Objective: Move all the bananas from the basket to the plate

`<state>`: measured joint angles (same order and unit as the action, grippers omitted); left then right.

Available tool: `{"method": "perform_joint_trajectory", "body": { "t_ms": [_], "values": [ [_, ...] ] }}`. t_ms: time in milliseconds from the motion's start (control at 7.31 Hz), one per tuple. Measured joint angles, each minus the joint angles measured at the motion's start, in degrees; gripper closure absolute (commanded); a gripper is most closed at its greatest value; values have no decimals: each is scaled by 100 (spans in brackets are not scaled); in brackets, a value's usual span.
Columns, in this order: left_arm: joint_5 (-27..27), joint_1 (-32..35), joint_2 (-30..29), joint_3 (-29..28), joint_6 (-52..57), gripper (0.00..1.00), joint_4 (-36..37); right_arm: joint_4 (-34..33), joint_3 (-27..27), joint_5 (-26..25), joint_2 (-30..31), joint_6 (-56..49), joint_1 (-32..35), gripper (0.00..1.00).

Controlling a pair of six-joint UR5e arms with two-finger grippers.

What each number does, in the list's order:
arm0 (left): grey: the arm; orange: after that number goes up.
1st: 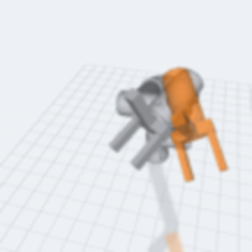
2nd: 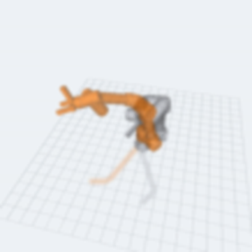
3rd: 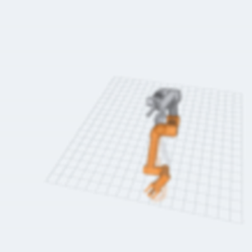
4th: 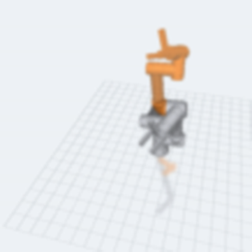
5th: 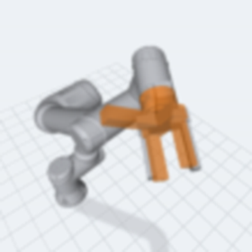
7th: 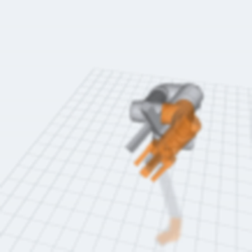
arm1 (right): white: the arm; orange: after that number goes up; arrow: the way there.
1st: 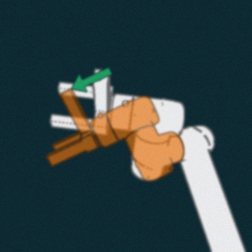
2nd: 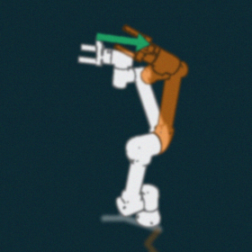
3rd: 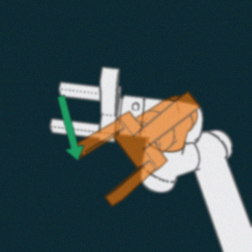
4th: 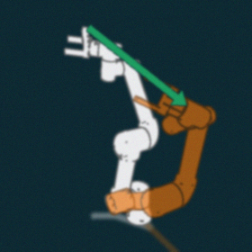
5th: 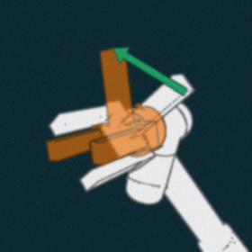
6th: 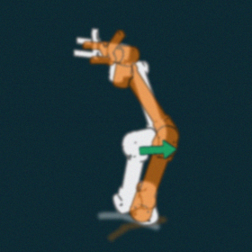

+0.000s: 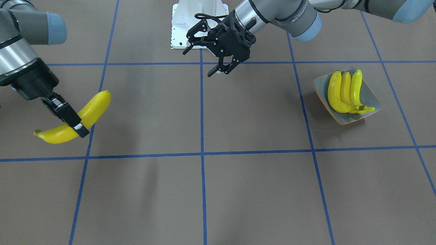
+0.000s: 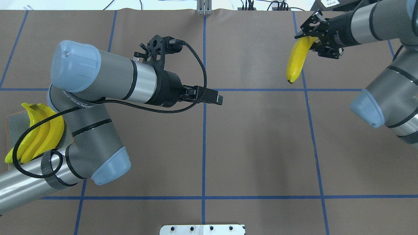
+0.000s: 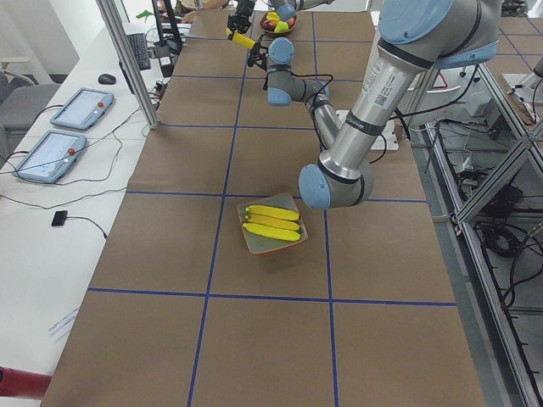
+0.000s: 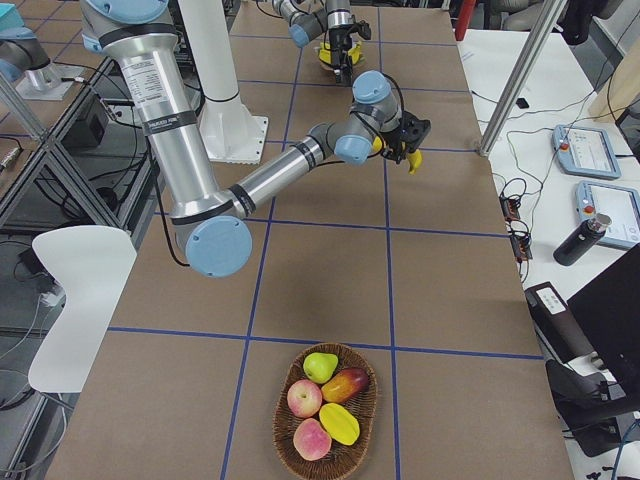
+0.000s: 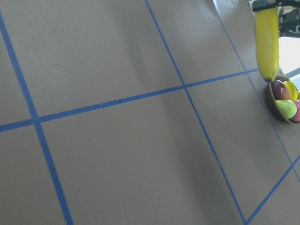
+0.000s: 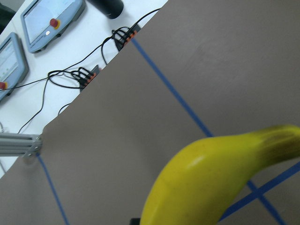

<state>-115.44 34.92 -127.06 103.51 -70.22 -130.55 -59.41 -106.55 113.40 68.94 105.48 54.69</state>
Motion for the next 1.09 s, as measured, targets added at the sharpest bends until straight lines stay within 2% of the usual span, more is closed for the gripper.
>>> {"method": "perform_joint_trajectory", "body": {
  "t_ms": [547,1094],
  "values": [
    [52,-3,-118,16,-388,0,-72,31,-747,-912,-324,696,-1083,100],
    [48,-49,-121,42,-653,1,-338,343,-850,-1956,-505,771,-1944,100]
  ]
}}
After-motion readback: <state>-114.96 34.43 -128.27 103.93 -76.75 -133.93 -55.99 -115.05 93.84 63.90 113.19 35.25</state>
